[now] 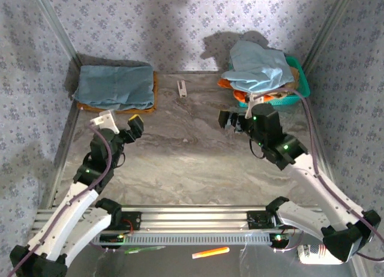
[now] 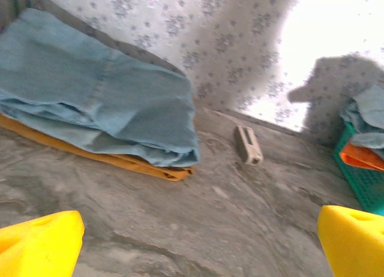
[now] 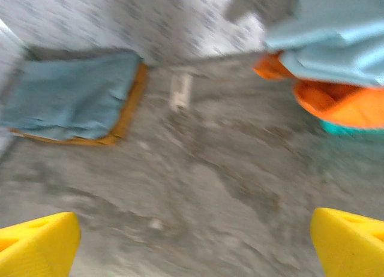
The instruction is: Fold and stack the trousers
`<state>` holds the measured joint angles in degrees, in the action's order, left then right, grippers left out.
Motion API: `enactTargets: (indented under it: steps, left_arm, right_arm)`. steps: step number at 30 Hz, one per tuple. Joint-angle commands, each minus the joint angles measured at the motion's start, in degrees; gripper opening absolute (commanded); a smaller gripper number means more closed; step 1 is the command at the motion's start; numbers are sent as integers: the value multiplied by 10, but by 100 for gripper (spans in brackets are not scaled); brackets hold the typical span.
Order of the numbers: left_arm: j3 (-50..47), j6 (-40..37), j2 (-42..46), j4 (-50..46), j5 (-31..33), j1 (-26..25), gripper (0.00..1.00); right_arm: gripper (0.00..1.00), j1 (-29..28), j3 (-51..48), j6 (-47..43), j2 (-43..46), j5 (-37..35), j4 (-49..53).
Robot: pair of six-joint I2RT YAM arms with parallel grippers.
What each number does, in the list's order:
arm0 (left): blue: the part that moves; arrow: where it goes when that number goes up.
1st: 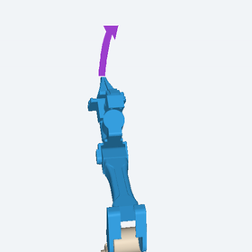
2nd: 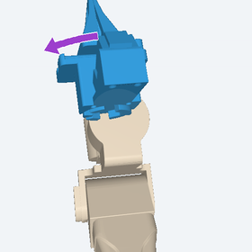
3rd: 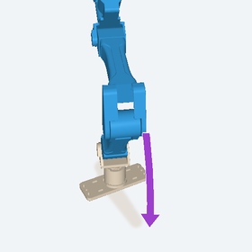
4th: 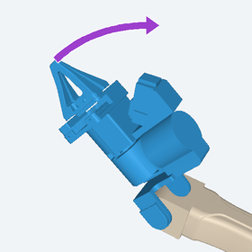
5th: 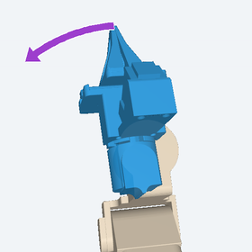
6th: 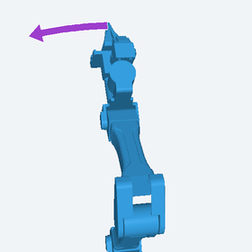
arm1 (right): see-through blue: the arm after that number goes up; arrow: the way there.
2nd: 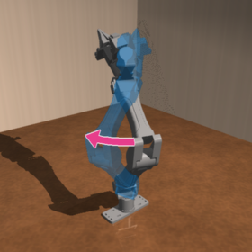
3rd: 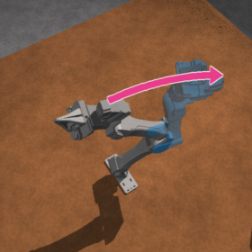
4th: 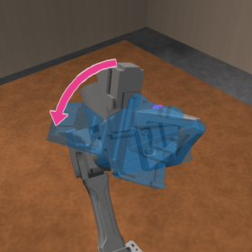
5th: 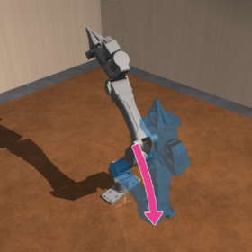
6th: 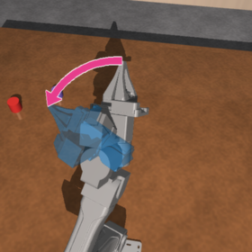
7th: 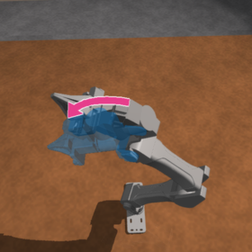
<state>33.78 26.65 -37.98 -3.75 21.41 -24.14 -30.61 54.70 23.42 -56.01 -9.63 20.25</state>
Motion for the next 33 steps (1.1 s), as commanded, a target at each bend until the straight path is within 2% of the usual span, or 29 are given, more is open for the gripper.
enactTargets:
  steps: [1,5,8,12,14,19,22,28,33]
  left_arm:
    - [-67,-64,35,119,78,-3,100]
    - [-163,-220,16,318,85,21,100]
    - [-204,-289,-23,386,-7,74,100]
    - [-237,-310,-68,410,-19,109,100]
    - [-258,-324,-80,439,-21,119,100]
    - [-288,-324,-122,482,-69,170,100]
    - [-288,-321,-155,494,-85,186,99]
    - [-279,-304,-231,536,-125,215,100]
    - [-244,-308,-286,535,-150,226,100]
  right_arm:
    - [100,31,-66,-24,37,-71,-73]
    - [100,89,-145,3,65,-159,-130]
    - [100,152,-194,35,77,-170,-177]
    - [100,201,-308,-7,92,-165,-365]
    - [100,219,-346,-22,92,-169,-422]
    - [100,253,-363,-93,53,-156,-459]
    - [100,270,-380,-99,29,-145,-502]
    - [100,284,-385,-152,-40,-82,-553]
    - [100,289,-374,-159,-72,-34,-533]
